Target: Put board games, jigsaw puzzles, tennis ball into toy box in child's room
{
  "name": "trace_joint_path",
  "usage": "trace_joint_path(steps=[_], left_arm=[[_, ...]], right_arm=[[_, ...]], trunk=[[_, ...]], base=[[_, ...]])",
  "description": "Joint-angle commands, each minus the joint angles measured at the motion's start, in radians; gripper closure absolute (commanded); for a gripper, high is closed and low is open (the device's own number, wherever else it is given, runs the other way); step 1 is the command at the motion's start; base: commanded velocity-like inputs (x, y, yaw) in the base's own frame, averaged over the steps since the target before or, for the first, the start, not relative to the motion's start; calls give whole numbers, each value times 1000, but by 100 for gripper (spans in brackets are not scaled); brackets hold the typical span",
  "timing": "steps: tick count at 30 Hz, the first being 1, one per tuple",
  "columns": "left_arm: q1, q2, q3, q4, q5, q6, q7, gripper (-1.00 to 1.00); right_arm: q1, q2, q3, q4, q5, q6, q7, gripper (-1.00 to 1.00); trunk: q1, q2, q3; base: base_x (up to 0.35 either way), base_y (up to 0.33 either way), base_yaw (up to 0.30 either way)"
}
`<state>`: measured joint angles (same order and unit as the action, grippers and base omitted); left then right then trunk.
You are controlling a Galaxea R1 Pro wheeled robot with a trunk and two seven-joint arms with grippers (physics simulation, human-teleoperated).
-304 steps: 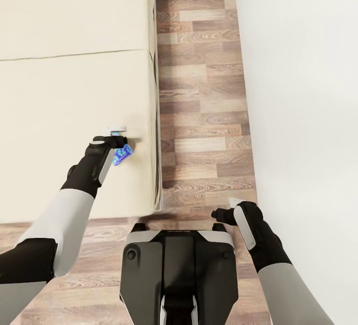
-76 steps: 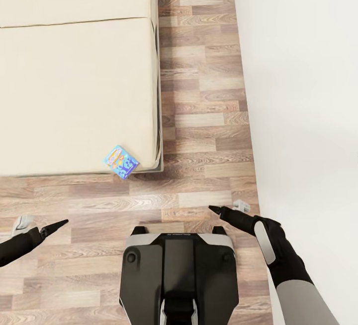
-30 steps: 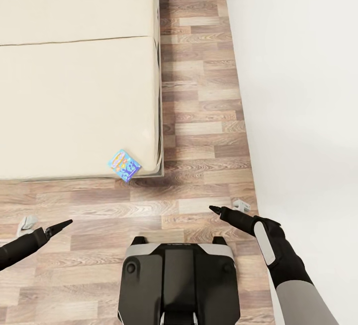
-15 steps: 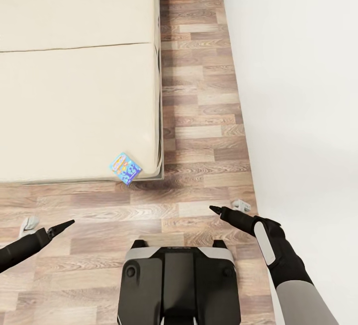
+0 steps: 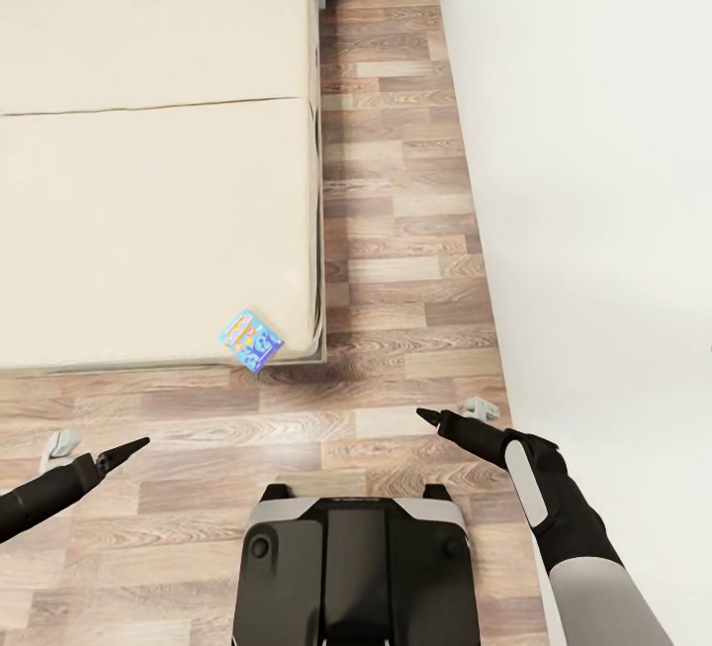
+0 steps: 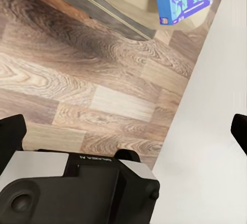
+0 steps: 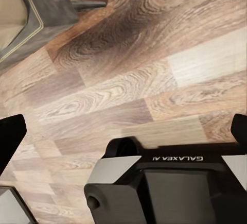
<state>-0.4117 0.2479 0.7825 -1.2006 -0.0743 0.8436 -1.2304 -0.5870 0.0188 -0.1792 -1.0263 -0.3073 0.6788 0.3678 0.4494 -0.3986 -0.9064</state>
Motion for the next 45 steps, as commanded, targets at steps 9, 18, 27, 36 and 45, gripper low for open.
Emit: trace_joint_path(steps=[9, 18, 27, 36, 45], left_arm=[[-1, -15, 1, -1, -8, 9, -8, -100], [-1, -16, 3, 5, -15, 1, 5, -100], [1, -35, -1, 63, -25, -92, 144, -100], [96, -40, 3, 235, -271, -215, 328, -100], [109, -39, 2, 635, -371, -439, 576, -100]], right_arm=[[0, 1, -4, 0, -2, 2, 3, -100], [0, 0, -6, 0, -2, 2, 3, -100], [0, -1, -25, 7, 0, 2, 0, -100], [0, -4, -31, 35, -1, 0, -1, -100], [0, -5, -31, 41, -1, -1, 0, -100]], trunk=[[1, -2, 14], [1, -2, 28], [1, -2, 43], [1, -2, 58], [1, -2, 73]], base=[[0, 0, 0], [0, 0, 0], [0, 0, 0], [0, 0, 0], [0, 0, 0]])
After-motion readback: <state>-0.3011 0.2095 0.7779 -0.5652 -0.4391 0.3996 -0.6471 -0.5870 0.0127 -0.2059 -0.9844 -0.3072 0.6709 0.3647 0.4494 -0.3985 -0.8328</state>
